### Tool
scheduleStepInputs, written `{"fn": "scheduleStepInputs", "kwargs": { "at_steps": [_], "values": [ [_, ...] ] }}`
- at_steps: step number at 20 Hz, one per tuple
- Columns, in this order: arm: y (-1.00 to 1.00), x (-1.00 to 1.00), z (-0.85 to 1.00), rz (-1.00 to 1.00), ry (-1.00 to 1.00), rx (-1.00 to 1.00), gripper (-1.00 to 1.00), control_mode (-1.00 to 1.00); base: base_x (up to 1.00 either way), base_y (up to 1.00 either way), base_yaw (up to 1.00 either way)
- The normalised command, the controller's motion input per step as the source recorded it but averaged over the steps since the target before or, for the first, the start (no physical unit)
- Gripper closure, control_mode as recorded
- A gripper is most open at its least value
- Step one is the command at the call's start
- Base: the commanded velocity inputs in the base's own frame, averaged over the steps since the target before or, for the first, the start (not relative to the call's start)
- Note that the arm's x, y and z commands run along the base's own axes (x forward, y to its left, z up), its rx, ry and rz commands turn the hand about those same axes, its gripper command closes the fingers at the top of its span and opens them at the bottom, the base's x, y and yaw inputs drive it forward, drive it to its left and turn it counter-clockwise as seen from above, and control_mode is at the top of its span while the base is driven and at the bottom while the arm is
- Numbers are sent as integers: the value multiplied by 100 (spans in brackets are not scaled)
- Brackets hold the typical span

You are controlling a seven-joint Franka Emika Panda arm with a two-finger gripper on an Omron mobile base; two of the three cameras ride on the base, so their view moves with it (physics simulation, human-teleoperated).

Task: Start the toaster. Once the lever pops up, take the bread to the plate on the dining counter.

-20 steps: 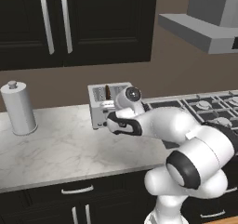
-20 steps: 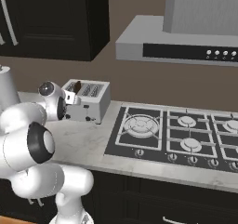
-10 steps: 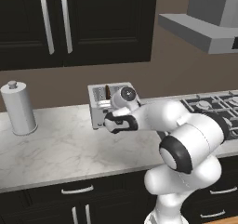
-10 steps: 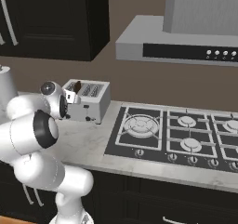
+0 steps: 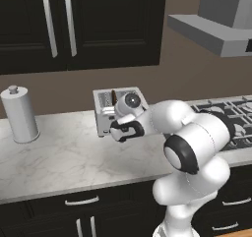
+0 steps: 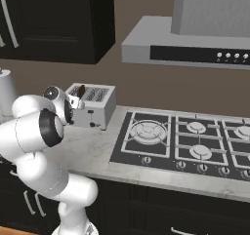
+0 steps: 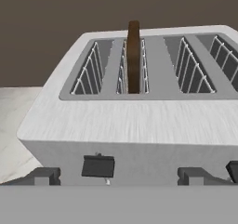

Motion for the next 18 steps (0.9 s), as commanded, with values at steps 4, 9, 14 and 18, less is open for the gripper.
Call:
{"fn": "scheduleStepInputs", "kwargs": {
  "at_steps": [4, 9, 14, 18],
  "values": [
    [3, 0, -9, 0, 0, 0, -100, -100, 0, 0, 0],
    [1, 0, -11, 1, 0, 0, -100, -100, 0, 0, 0],
    [0, 0, -8, 1, 0, 0, -100, -100, 0, 0, 0],
    [0, 8, 0, 0, 0, 0, -100, -100, 0, 0, 0]
  ]
}}
